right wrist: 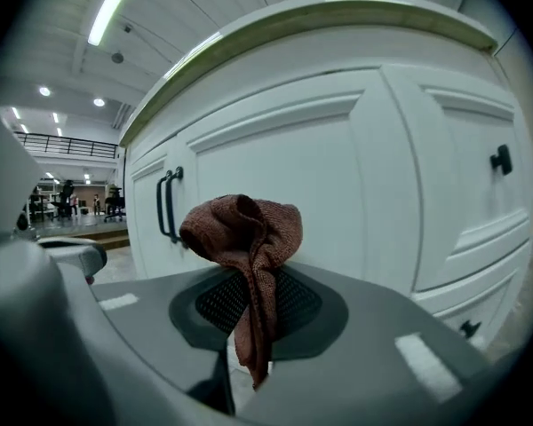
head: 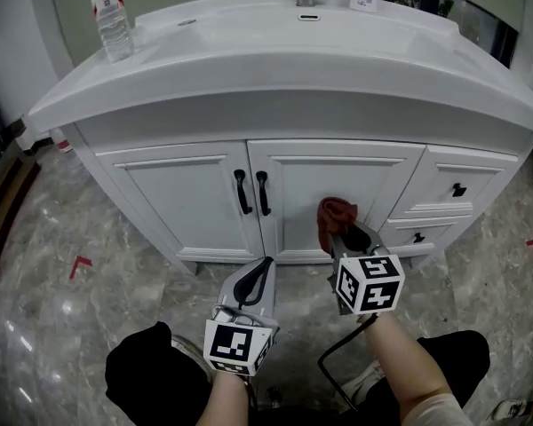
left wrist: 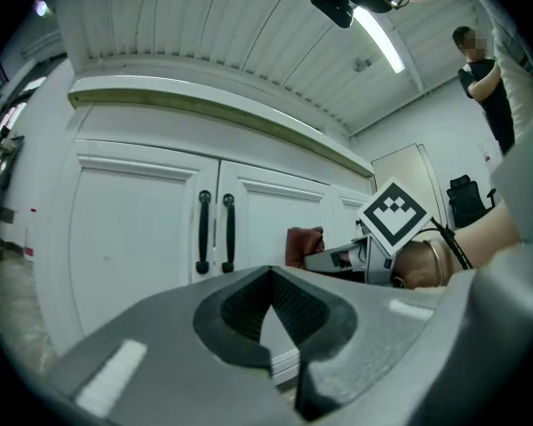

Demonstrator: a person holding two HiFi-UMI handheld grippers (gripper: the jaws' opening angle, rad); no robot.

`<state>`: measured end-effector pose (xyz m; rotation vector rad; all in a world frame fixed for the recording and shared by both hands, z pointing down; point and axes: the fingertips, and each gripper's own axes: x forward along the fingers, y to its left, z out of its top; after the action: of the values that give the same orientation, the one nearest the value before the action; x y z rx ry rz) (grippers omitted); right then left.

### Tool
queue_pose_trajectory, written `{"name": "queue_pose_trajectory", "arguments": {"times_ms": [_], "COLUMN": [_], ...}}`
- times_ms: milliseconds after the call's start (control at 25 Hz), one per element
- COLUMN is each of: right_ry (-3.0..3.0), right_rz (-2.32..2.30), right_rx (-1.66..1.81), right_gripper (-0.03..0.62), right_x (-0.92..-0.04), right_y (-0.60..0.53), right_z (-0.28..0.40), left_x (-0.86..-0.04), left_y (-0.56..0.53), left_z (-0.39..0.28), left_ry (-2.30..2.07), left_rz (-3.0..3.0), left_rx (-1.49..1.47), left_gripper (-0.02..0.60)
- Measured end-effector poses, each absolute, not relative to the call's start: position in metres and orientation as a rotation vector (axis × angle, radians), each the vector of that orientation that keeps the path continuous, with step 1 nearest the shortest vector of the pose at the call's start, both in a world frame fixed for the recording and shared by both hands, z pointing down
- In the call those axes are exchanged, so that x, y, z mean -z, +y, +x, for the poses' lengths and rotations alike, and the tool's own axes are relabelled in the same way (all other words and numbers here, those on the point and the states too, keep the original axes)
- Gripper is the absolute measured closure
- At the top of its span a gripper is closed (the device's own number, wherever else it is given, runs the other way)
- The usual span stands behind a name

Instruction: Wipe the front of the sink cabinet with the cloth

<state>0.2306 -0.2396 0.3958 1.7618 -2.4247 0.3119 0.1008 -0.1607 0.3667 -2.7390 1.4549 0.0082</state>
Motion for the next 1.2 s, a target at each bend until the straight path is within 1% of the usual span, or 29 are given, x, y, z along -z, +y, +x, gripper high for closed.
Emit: {"name": "queue_pose_trajectory", "arguments": {"times_ms": [280, 400, 520, 760, 1200], "right_ry": [-2.516, -2.539, -2.543, -2.522, -2.397], "right_rz": [1.532, 1.496, 1.51, 1.588, 1.772], "right_rx": [-0.352, -0.362, -0.368, -0.403, -0.423], "right_gripper": [0.505, 0.505, 0.505, 0.505, 0.505], "right_x": [-0.431, -0.434, -0.433, -0.431, -0.428], "right_y": [-0.248, -0.251, -0.257, -0.266, -0.262], "right_z": [0.13, 0.106, 0.098, 0.122, 0.211], "left_x": [-0.373, -0.376, -0.379, -0.382, -0.389], "left_y": [-0.161, -0.162, -0.164, -0.167, -0.168], "left_z": [0.055, 0.039, 0.03, 0.043, 0.094], "left_ry": [1.531, 1.569, 1.582, 1.53, 1.398], "left_rz": [-2.682, -2.673, -2.674, -2.7, -2.708], "left_rx": [0.037, 0.048, 0.043, 0.056, 0.122], "left_gripper": [0.581, 0.581, 0.581, 0.581, 0.581]}}
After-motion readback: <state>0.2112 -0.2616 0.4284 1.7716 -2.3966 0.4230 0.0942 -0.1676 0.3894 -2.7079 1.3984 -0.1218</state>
